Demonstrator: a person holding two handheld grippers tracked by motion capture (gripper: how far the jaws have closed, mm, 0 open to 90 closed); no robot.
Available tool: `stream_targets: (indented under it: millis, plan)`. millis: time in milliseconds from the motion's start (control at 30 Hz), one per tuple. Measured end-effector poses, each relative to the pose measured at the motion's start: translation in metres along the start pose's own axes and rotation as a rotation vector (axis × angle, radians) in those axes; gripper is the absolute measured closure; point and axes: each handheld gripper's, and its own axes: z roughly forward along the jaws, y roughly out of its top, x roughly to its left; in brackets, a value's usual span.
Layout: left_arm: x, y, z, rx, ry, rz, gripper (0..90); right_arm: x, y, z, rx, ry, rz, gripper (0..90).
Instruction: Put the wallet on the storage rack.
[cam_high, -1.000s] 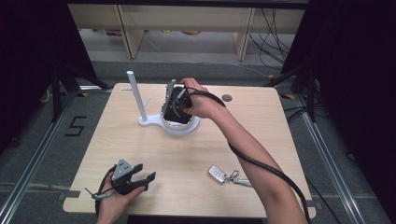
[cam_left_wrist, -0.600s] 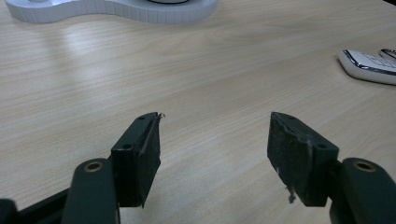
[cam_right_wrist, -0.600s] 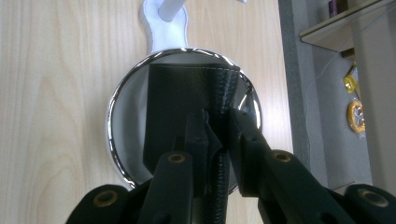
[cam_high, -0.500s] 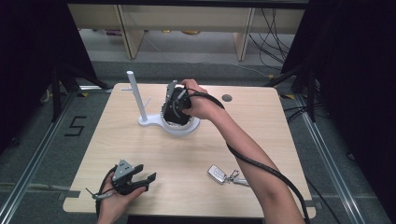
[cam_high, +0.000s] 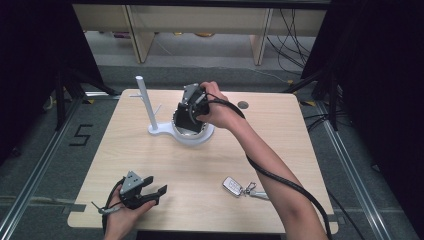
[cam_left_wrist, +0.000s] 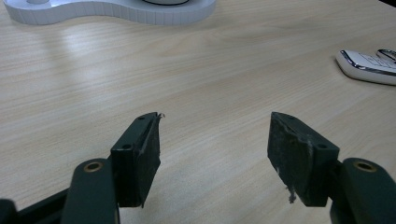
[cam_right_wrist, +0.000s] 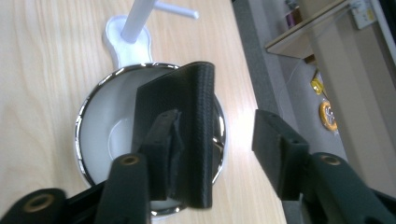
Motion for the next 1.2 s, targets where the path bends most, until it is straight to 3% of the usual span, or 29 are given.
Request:
stream_targets:
  millis: [67, 100, 133, 167, 200, 233, 300, 367, 400, 433, 467, 533, 567, 667, 733, 800, 833, 867, 900, 967, 1100, 1200]
  plan:
    - [0.0, 0.001, 0.0, -0.002, 0.006, 0.001, 33.9, 0.001, -0.008, -0.013, -0.004, -0.003, 0.062, 46.8]
    - [0.0, 0.001, 0.0, -0.002, 0.006, 0.001, 33.8, 0.001, -0.008, -0.013, -0.004, -0.003, 0.062, 46.8]
    - [-0.001, 0.001, 0.0, -0.008, 0.003, -0.003, 33.7, 0.003, -0.018, -0.024, 0.0, -0.012, 0.105, 45.4]
    - [-0.001, 0.001, 0.0, -0.01, -0.001, -0.002, 33.7, 0.003, -0.018, -0.024, 0.0, -0.012, 0.105, 45.4]
    - [-0.002, 0.001, 0.0, -0.012, -0.002, -0.001, 33.1, 0.005, -0.033, -0.037, -0.002, 0.02, 0.172, 42.8]
    - [-0.002, 0.002, 0.0, -0.011, 0.001, -0.001, 33.1, 0.005, -0.033, -0.037, -0.002, 0.02, 0.172, 42.8]
    - [-0.004, 0.002, 0.001, -0.016, -0.002, 0.001, 32.1, 0.01, -0.06, -0.054, -0.02, 0.001, 0.243, 42.0]
    - [-0.005, 0.003, 0.001, -0.02, -0.003, 0.0, 31.7, 0.017, -0.078, -0.065, -0.02, 0.011, 0.309, 42.9]
    - [-0.006, 0.003, 0.001, -0.02, -0.003, -0.001, 31.7, 0.017, -0.078, -0.065, -0.02, 0.011, 0.309, 43.8]
    - [-0.006, 0.003, 0.002, -0.026, -0.012, -0.001, 31.5, 0.021, -0.087, -0.07, -0.03, 0.028, 0.35, 45.5]
    - [-0.006, 0.003, 0.002, -0.026, -0.011, -0.001, 31.3, 0.03, -0.108, -0.081, -0.037, 0.032, 0.399, 48.6]
    - [-0.007, 0.003, 0.001, -0.027, -0.011, 0.0, 31.2, 0.033, -0.115, -0.084, -0.035, 0.025, 0.417, 51.4]
    - [-0.007, 0.004, 0.002, -0.033, -0.019, 0.0, 31.2, 0.043, -0.132, -0.092, -0.023, 0.036, 0.469, 58.2]
    - [-0.007, 0.005, 0.002, -0.04, -0.036, -0.001, 31.3, 0.053, -0.15, -0.099, -0.018, 0.053, 0.517, 63.0]
    - [-0.009, 0.006, 0.003, -0.047, -0.042, -0.005, 31.8, 0.068, -0.173, -0.109, 0.013, 0.063, 0.589, 66.6]
    - [-0.01, 0.007, 0.003, -0.052, -0.048, 0.004, 32.1, 0.072, -0.181, -0.111, 0.008, 0.061, 0.605, 67.6]
    - [-0.011, 0.008, 0.004, -0.058, -0.051, 0.007, 32.3, 0.079, -0.193, -0.118, 0.025, 0.086, 0.645, 68.7]
    - [-0.011, 0.009, 0.003, -0.058, -0.05, 0.012, 32.3, 0.079, -0.193, -0.118, 0.025, 0.086, 0.645, 68.7]
    - [-0.012, 0.009, 0.003, -0.059, -0.051, 0.014, 32.7, 0.086, -0.203, -0.12, 0.028, 0.085, 0.678, 69.4]
    - [-0.013, 0.01, 0.004, -0.058, -0.055, 0.021, 33.0, 0.09, -0.209, -0.126, 0.069, 0.115, 0.682, 69.7]
    - [-0.015, 0.011, 0.006, -0.057, -0.072, 0.026, 33.3, 0.096, -0.216, -0.13, 0.099, 0.118, 0.693, 70.8]
    - [-0.017, 0.014, 0.005, -0.055, -0.081, 0.035, 35.4, 0.099, -0.22, -0.136, 0.131, 0.145, 0.698, 77.1]
